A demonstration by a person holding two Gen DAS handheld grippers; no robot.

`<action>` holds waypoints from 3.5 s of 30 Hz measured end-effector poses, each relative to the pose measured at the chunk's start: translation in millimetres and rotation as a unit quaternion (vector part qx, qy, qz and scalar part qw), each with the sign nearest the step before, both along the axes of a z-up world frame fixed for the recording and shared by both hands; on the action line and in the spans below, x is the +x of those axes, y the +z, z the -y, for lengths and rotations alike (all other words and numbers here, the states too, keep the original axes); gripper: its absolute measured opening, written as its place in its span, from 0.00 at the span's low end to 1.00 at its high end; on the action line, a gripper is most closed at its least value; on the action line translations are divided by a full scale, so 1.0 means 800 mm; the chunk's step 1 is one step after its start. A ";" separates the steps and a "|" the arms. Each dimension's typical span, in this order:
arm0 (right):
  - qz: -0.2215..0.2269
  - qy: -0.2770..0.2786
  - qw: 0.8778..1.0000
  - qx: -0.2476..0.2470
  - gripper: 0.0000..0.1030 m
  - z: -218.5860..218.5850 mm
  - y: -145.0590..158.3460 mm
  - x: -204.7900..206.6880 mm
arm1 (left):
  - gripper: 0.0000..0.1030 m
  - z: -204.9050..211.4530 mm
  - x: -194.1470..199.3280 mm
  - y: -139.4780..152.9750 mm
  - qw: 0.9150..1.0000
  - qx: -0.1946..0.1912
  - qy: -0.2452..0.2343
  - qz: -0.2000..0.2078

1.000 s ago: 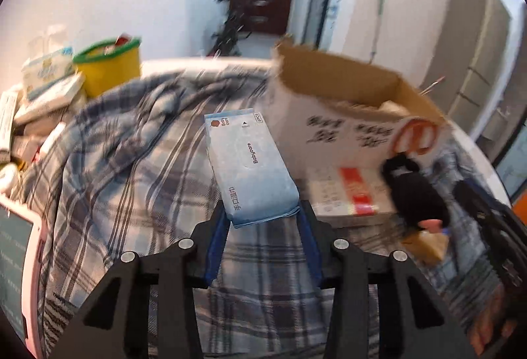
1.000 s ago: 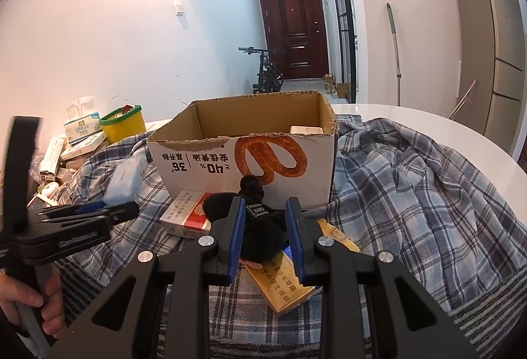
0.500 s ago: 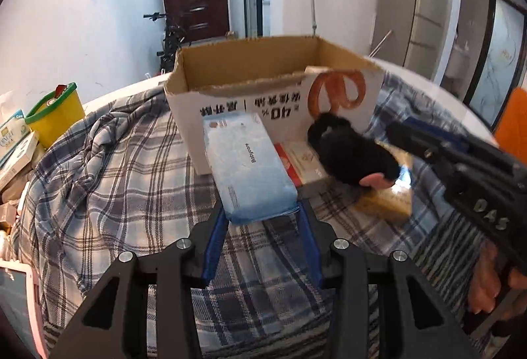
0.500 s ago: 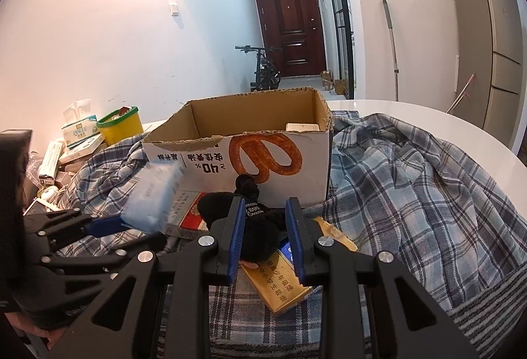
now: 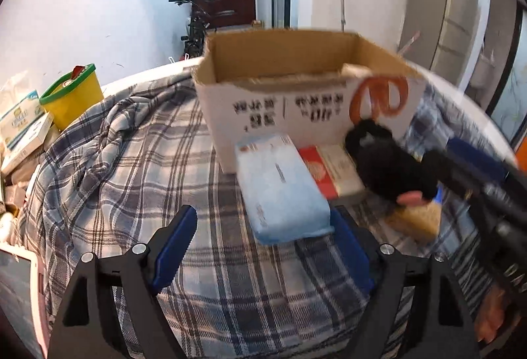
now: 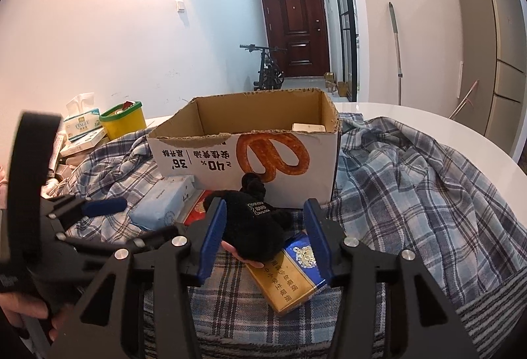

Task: Organize objects
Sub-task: 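Lift the wipes packet and the black glove up above the cardboard box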

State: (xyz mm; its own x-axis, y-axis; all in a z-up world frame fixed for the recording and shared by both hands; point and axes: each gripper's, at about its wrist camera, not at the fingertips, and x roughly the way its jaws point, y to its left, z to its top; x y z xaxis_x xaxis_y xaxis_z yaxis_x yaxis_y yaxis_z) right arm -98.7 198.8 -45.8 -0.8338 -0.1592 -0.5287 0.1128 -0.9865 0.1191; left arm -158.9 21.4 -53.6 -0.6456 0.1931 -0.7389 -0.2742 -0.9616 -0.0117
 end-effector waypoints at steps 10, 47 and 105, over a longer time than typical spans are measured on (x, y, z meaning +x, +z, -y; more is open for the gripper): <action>0.005 0.001 1.000 0.000 0.46 0.000 -0.002 -0.002 | 0.42 0.004 0.000 0.001 1.000 0.030 -0.007 0.000; 0.027 0.023 0.999 0.036 0.31 0.021 -0.013 -0.012 | 0.41 0.039 0.061 0.052 0.982 0.092 0.016 -0.161; -0.262 0.032 0.963 0.049 0.31 -0.006 0.177 0.065 | 0.41 -0.013 0.115 0.224 0.936 0.105 -0.005 -0.336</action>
